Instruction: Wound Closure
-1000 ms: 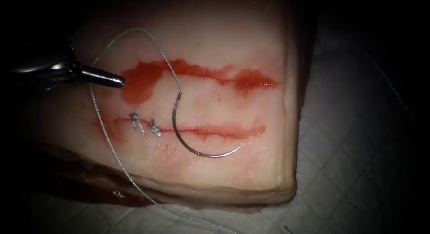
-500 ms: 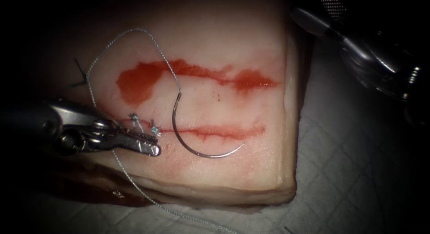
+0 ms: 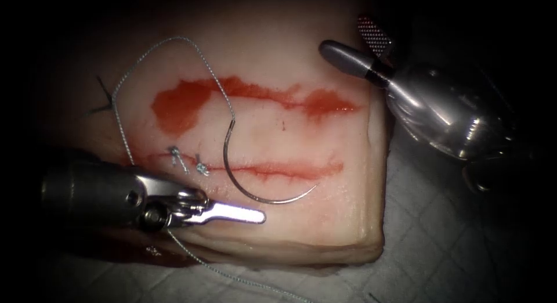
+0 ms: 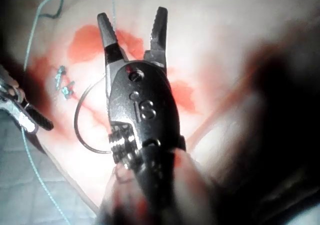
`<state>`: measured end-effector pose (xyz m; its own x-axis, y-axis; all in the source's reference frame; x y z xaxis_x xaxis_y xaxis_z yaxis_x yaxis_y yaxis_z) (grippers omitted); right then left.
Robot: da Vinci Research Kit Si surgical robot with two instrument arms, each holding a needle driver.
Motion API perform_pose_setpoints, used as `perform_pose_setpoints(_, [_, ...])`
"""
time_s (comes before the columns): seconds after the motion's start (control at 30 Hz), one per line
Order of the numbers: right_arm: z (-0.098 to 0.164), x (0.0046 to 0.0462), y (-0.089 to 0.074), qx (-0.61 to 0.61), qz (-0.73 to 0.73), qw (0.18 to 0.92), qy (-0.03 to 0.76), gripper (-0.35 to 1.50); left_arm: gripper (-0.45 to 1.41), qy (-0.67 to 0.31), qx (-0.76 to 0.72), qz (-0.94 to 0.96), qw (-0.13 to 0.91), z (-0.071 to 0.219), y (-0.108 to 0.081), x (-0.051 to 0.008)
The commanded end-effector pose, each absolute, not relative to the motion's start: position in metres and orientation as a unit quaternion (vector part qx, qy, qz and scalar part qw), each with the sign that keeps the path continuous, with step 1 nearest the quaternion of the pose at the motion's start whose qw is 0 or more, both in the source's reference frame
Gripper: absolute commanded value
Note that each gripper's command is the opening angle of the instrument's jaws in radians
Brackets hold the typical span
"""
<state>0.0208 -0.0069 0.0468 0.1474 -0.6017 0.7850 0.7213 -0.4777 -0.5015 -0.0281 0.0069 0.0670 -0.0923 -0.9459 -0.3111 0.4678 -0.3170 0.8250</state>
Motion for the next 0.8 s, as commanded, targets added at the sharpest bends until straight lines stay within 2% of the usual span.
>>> perform_pose_setpoints(0.03, [0.0472,0.0216,-0.0069,-0.563,-0.65,0.508,-0.053,0.98,0.69,-0.274,0.436,-0.699,0.495,0.0676,0.0073,-0.0287])
perform_pose_setpoints(0.13, [0.0472,0.0217,-0.0069,-0.563,-0.65,0.508,-0.053,1.0,0.71,-0.272,0.435,-0.745,0.426,0.0686,0.0081,-0.0285])
perform_pose_setpoints(0.27, [0.0471,0.0219,-0.007,-0.564,-0.65,0.507,-0.052,1.0,0.69,-0.27,0.395,-0.784,0.395,0.0709,0.0092,-0.0281])
perform_pose_setpoints(0.33, [0.047,0.0222,-0.0071,-0.565,-0.65,0.506,-0.051,1.0,0.59,-0.242,0.374,-0.822,0.355,0.0715,0.0093,-0.0283])
perform_pose_setpoints(0.4, [0.0469,0.0223,-0.0072,-0.566,-0.65,0.505,-0.049,1.0,0.34,-0.223,0.364,-0.845,0.324,0.0718,0.0086,-0.0285])
perform_pose_setpoints(0.57, [0.0468,0.0223,-0.0074,-0.567,-0.65,0.504,-0.047,1.01,0.41,-0.159,0.354,-0.868,0.31,0.0714,0.0078,-0.0292])
perform_pose_setpoints(0.63, [0.0468,0.0223,-0.0074,-0.567,-0.65,0.503,-0.047,1.01,0.52,-0.155,0.358,-0.867,0.309,0.0704,0.0078,-0.0293])
perform_pose_setpoints(0.73, [0.0468,0.0224,-0.0074,-0.567,-0.651,0.503,-0.046,1.01,0.46,-0.149,0.36,-0.872,0.295,0.0701,0.0077,-0.0296])
perform_pose_setpoints(0.77, [0.0467,0.0224,-0.0074,-0.567,-0.651,0.503,-0.046,1.01,0.3,-0.145,0.361,-0.876,0.285,0.0703,0.0075,-0.0298])
perform_pose_setpoints(0.8, [0.0467,0.0225,-0.0074,-0.567,-0.651,0.503,-0.046,1.01,0.24,-0.145,0.359,-0.877,0.285,0.0705,0.0075,-0.0298])
